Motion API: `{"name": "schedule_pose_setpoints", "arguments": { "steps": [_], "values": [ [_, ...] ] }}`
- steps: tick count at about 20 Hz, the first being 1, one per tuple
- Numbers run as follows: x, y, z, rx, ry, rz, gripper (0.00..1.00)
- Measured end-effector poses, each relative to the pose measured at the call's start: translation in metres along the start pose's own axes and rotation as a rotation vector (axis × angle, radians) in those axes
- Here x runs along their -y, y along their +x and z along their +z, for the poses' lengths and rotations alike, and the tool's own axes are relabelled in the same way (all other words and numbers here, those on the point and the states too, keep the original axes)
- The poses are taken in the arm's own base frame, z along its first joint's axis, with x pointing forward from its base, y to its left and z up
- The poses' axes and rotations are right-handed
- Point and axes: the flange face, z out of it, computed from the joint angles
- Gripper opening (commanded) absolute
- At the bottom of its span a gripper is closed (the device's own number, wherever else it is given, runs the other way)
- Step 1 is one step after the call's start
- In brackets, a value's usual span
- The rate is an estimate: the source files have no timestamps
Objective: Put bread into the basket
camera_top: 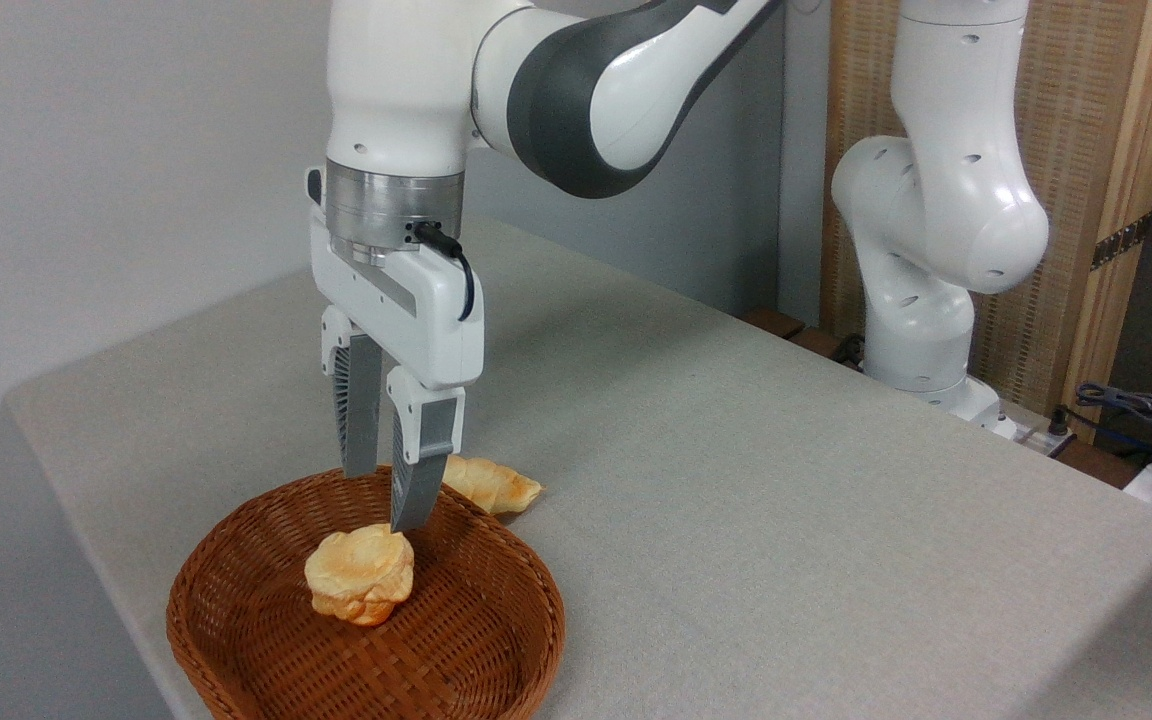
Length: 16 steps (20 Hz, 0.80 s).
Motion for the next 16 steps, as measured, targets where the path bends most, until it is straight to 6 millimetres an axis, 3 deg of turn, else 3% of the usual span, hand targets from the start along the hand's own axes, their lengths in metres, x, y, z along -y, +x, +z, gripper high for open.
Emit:
{"name": "schedule_pose_setpoints", "arguments": {
  "steps": [4,8,10,16],
  "values": [
    [-0.002,0.002,-0.014,0.026,-0.028,-0.049,1.00],
    [-0.001,0.007,-0.060,0.084,-0.084,-0.049,1.00],
    [-0.001,0.008,-0.073,0.086,-0.088,-0.056,1.00],
    [-0.002,0.007,-0.076,0.099,-0.098,-0.080,1.00]
  ]
}}
